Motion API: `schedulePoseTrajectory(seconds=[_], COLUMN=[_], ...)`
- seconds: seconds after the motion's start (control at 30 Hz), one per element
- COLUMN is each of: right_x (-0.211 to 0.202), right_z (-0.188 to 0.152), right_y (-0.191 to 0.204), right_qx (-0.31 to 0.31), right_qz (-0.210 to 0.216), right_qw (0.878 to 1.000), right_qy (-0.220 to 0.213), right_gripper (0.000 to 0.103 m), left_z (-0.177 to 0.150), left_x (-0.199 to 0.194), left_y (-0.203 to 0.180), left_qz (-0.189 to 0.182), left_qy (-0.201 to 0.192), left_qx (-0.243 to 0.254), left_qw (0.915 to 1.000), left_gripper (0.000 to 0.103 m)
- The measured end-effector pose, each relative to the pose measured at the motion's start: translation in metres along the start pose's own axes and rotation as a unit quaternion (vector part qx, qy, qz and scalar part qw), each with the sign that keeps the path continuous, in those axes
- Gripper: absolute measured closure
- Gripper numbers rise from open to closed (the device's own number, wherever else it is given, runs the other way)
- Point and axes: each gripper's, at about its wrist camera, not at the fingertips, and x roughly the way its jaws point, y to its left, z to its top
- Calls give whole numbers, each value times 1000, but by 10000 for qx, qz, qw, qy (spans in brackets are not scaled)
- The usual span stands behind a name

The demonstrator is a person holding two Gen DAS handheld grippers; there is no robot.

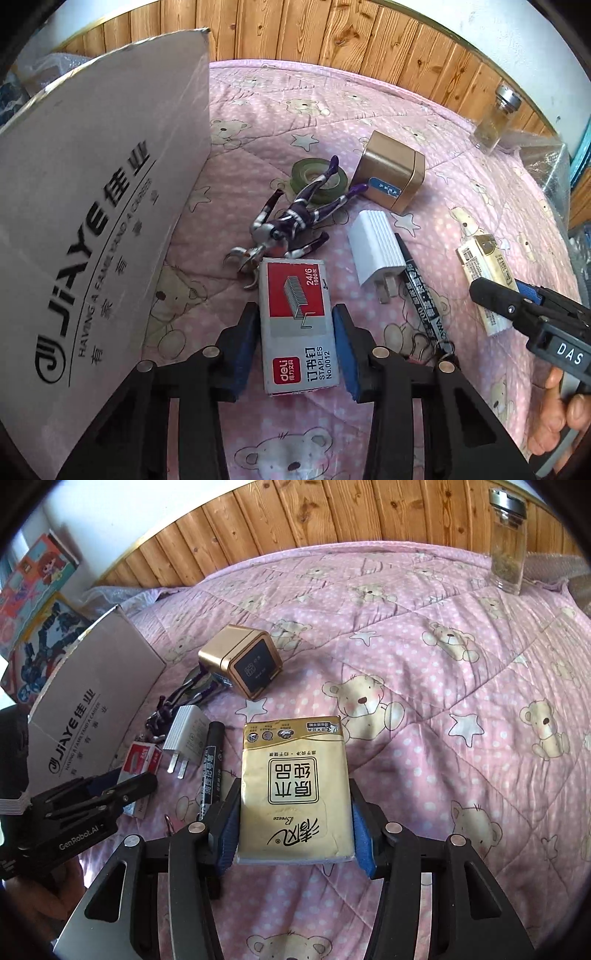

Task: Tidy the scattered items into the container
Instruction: 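Grasp the cream tissue pack with the right tool while the left tool grasps the red staples box, then lift the tissue pack and staples box with both tools toward the white box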

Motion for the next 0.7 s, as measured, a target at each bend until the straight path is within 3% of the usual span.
schedulePoseTrajectory(seconds=[0.17, 0.2, 0.23, 0.47, 0.7], right_x=[10, 10, 9, -11, -25], right_z=[-6, -6, -6, -5, -20], right_y=[3, 3, 2, -3, 13], right_qx=[-56, -52, 9, 203, 238], right_qz=[-130, -138, -100, 64, 142], right_qw=[9999, 9999, 9999, 9997, 9996], right_qy=[6, 5, 1, -126, -98], right_gripper=[49, 49, 49, 49, 49], left_z=[-1, 1, 2, -7, -16], left_x=[3, 4, 4, -36, -57], left_y=[-15, -17, -18, -6, -21], left_qz=[109, 182, 233, -253, -615], left_qy=[-67, -80, -104, -411, -469], left_qx=[308, 391, 432, 252, 549], left_qw=[9994, 9990, 9987, 9985, 9955], left_gripper=[47, 53, 64, 64, 64])
